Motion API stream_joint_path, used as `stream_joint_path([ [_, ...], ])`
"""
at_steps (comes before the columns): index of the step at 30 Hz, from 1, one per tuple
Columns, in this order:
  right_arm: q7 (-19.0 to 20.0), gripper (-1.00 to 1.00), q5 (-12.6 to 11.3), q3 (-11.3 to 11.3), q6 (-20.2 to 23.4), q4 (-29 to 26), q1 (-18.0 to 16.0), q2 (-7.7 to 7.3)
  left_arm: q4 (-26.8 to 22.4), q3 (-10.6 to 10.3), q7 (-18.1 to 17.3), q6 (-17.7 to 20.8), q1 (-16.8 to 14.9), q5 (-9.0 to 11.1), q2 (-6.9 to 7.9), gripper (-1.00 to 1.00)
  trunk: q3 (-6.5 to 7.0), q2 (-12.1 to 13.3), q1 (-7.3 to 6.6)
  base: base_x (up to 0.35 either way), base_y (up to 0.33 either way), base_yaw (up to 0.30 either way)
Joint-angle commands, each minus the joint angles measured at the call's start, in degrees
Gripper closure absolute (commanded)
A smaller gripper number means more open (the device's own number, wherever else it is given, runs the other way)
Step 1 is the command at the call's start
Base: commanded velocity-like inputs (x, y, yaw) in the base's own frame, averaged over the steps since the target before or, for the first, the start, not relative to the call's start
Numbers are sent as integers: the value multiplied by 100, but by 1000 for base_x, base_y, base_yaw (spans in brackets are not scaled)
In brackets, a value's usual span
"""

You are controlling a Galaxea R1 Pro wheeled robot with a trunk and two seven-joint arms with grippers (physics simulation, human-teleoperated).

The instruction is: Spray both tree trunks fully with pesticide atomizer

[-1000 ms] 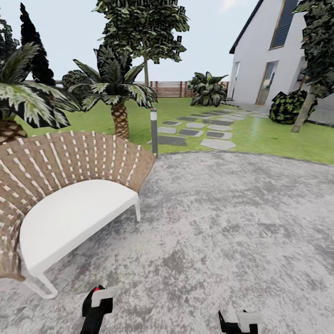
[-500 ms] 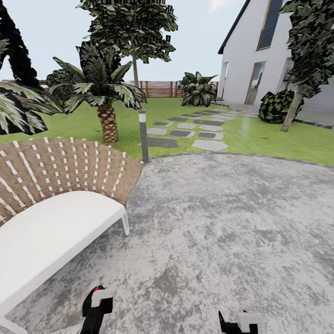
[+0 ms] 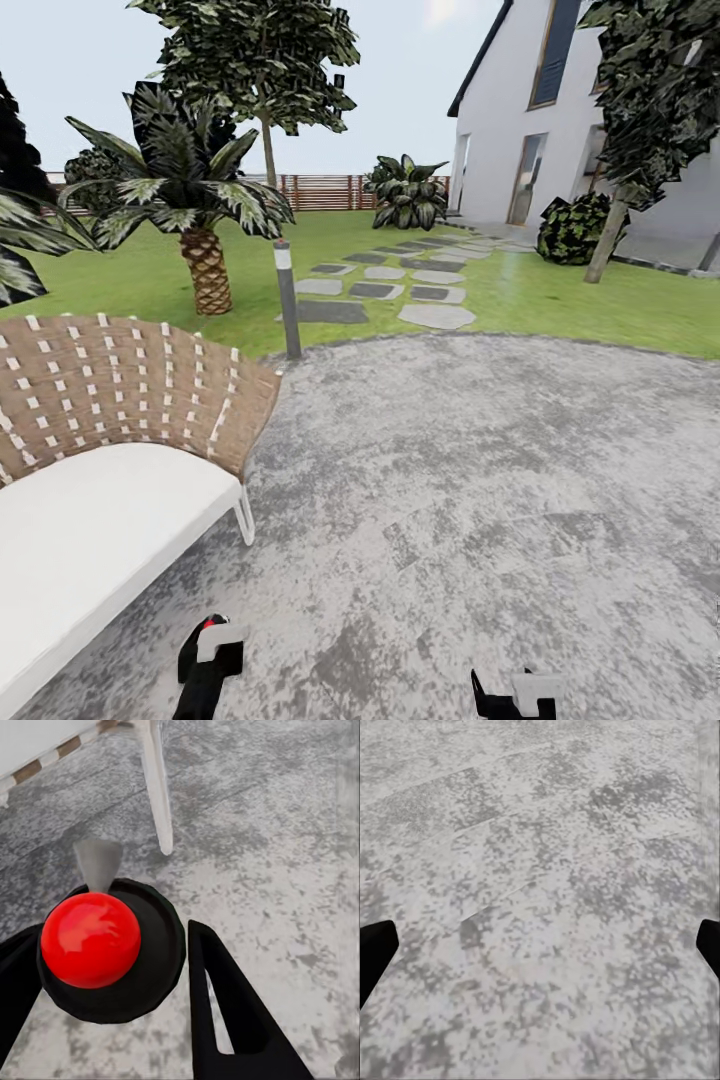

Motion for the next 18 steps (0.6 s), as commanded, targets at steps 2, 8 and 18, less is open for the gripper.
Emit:
stream_joint_path([
  [2, 1, -100, 2, 1, -18, 6, -4, 0, 3, 35, 13, -16, -2, -54, -5, 100, -5, -2, 2, 340, 0, -295],
  [8, 1, -100, 2, 1, -18, 6, -4, 0, 3, 35, 13, -16, -2, -54, -5, 100, -5, -2, 2, 340, -23, -299],
  [18, 1, -100, 2, 1, -18, 13, -4, 0, 3, 35, 13, -16, -2, -47, -5, 100, -5, -2, 2, 336, -91, -299],
])
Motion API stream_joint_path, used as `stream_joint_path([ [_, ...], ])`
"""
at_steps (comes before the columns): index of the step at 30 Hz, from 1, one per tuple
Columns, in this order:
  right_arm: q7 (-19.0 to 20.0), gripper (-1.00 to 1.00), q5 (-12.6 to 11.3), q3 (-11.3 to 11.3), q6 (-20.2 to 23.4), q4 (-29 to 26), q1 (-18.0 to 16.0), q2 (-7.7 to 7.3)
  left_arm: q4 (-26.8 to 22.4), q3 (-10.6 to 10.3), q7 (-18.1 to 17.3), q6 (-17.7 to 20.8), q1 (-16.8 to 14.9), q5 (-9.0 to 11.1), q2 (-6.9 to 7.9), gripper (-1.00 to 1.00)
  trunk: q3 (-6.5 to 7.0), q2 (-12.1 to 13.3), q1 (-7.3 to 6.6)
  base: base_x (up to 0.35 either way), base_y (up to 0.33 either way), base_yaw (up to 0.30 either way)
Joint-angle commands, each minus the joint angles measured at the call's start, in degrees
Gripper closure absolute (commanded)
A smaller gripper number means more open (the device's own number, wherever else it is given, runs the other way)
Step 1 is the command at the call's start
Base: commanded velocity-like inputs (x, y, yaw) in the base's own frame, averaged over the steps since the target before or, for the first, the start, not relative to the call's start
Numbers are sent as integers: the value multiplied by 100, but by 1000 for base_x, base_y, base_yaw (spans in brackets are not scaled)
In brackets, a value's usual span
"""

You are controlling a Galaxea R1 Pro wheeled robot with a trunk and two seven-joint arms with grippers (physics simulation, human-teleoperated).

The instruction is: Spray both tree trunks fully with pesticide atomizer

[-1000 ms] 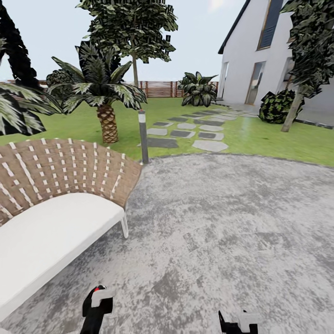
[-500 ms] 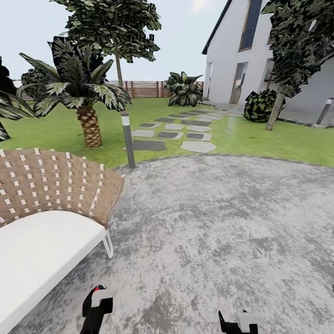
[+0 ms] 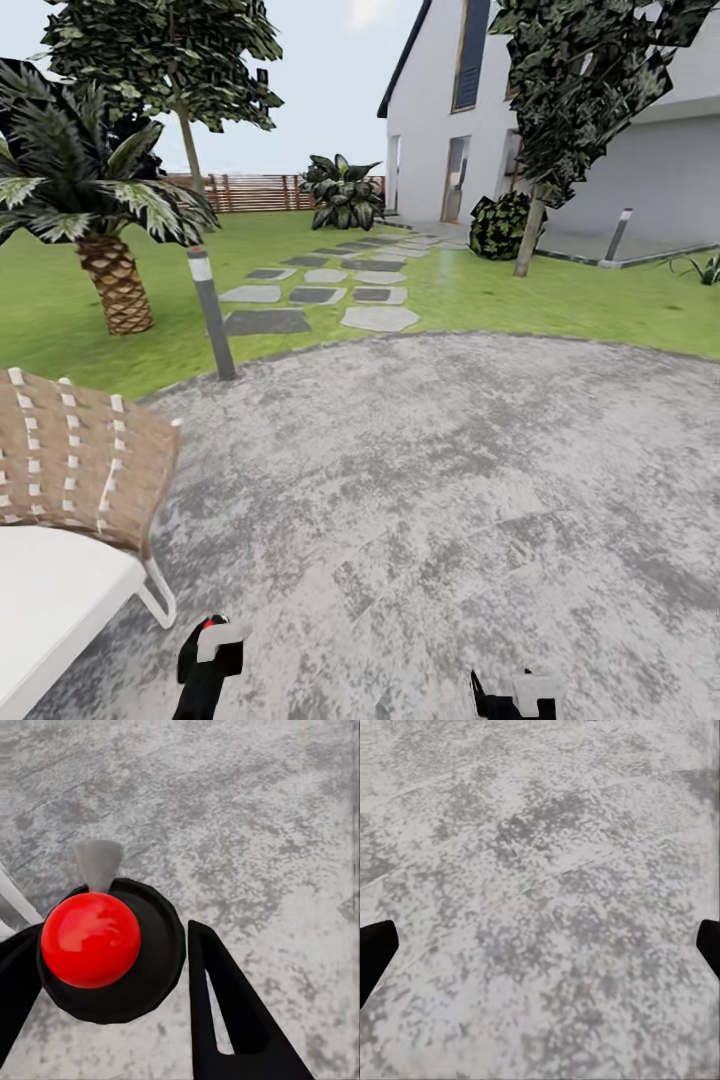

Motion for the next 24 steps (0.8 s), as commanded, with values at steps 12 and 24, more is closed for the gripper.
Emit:
stream_joint_path([
  [12, 1, -100, 2, 1, -18, 4, -4, 0, 1, 35, 13, -16, -2, -55, -5, 100, -5, -2, 2, 329, -108, -299],
  [24, 1, -100, 2, 1, -18, -1, -4, 0, -5, 35, 13, -16, -2, -54, -5, 100, -5, -2, 2, 329, -100, -130],
])
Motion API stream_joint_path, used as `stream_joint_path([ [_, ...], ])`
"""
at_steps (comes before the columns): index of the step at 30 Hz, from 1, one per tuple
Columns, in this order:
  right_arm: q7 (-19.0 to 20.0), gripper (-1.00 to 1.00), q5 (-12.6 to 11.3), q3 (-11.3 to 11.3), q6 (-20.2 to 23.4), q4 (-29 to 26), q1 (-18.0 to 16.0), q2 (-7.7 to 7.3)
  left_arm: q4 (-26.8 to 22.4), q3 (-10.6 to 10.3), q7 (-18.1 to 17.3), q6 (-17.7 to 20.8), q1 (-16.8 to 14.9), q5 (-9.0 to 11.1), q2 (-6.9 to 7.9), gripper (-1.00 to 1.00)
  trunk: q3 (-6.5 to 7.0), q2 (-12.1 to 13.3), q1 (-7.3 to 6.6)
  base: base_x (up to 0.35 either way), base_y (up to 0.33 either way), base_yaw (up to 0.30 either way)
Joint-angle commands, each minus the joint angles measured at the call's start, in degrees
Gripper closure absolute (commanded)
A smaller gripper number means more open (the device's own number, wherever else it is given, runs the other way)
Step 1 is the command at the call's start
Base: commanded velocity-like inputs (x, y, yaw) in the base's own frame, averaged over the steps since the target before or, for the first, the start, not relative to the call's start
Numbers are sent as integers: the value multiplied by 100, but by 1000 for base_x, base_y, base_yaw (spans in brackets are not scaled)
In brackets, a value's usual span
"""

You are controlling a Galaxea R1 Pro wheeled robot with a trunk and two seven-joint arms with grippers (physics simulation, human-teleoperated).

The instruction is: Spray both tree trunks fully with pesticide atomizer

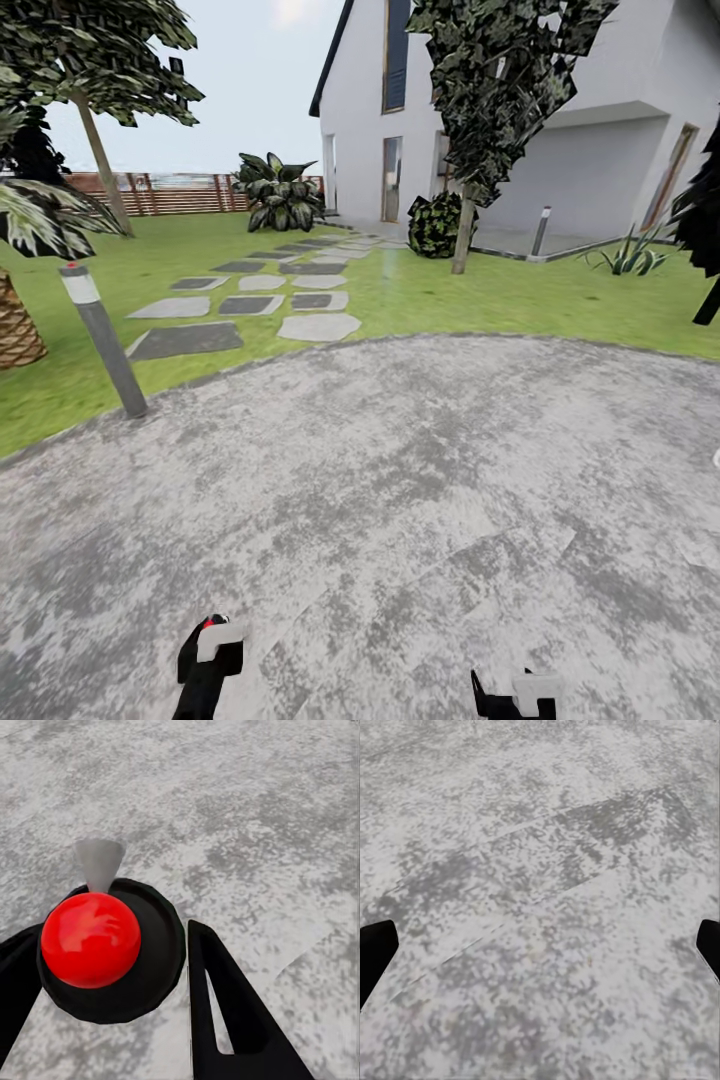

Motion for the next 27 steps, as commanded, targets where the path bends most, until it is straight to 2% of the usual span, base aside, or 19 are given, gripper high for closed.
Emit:
stream_joint_path([
  [1, 1, -100, 2, 1, -17, 4, -3, -1, 2, 35, 12, -17, -3, -53, -6, 100, -5, -2, 2, 338, -27, -1],
  [27, 1, -100, 2, 1, -17, -1, -3, -1, 3, 35, 12, -17, -3, -52, -6, 100, -5, -2, 2, 338, 19, 0],
])
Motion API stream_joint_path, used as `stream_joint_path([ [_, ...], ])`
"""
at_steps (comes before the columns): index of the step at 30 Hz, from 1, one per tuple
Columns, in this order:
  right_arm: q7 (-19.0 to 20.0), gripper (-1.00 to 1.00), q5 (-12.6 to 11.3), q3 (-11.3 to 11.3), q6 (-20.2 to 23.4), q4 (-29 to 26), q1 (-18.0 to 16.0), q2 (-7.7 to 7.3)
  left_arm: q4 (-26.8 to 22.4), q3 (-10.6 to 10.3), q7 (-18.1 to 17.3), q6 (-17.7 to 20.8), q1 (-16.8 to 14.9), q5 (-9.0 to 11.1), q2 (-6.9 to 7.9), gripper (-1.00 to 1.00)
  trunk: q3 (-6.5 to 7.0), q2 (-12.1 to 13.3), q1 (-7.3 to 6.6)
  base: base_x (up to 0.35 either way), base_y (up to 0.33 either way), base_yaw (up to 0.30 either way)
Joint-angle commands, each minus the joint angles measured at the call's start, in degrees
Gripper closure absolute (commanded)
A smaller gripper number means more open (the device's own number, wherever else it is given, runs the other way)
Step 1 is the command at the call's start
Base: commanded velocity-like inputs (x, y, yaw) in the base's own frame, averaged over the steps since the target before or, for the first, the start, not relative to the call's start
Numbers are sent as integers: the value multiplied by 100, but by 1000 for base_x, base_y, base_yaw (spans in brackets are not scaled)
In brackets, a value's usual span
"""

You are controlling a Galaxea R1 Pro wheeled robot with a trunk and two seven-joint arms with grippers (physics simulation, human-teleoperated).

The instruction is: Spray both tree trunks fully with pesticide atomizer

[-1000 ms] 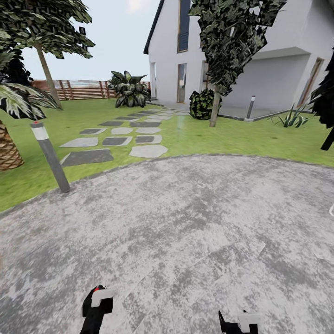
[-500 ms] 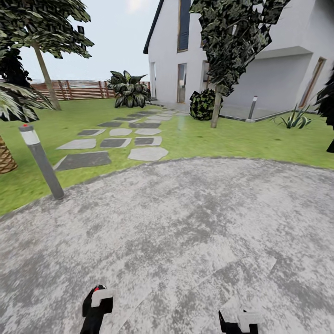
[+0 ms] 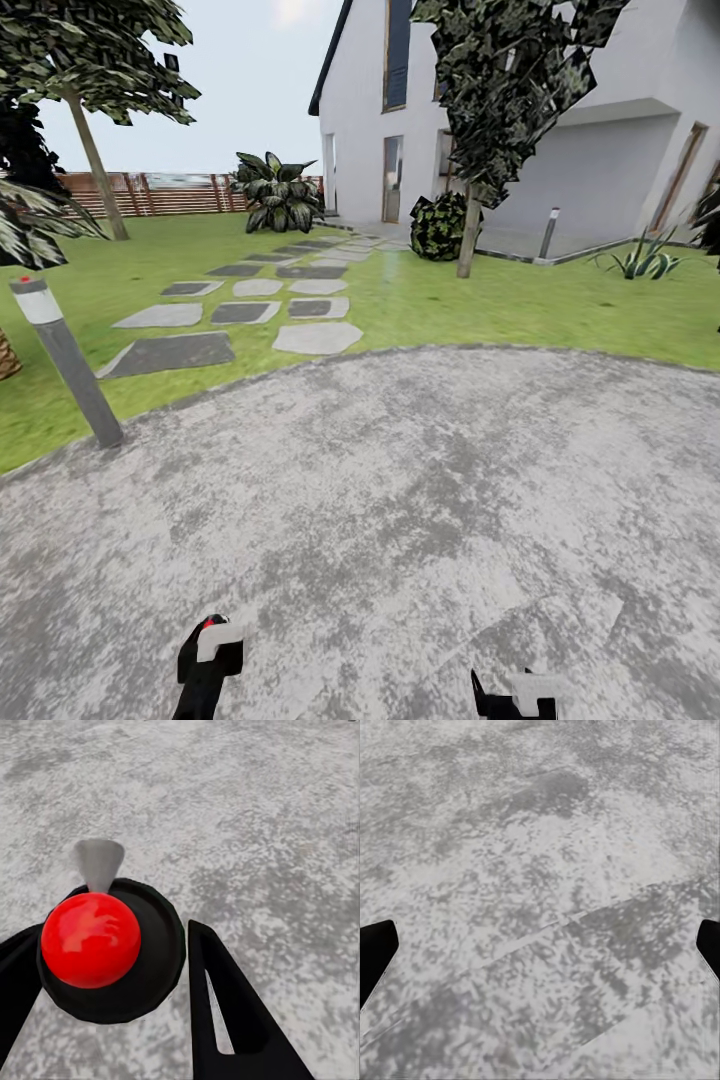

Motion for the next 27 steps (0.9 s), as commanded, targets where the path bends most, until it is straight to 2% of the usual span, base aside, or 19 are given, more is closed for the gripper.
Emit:
stream_joint_path([
  [1, 1, -100, 2, 1, -17, 2, -3, -1, 3, 35, 12, -17, -4, -53, -6, 100, -5, -2, 2, 339, 0, 0],
  [27, 2, -100, 18, 9, -17, 12, -3, -18, 6, 44, 12, -18, -4, -53, -6, 100, -5, -2, 2, 340, 0, 0],
])
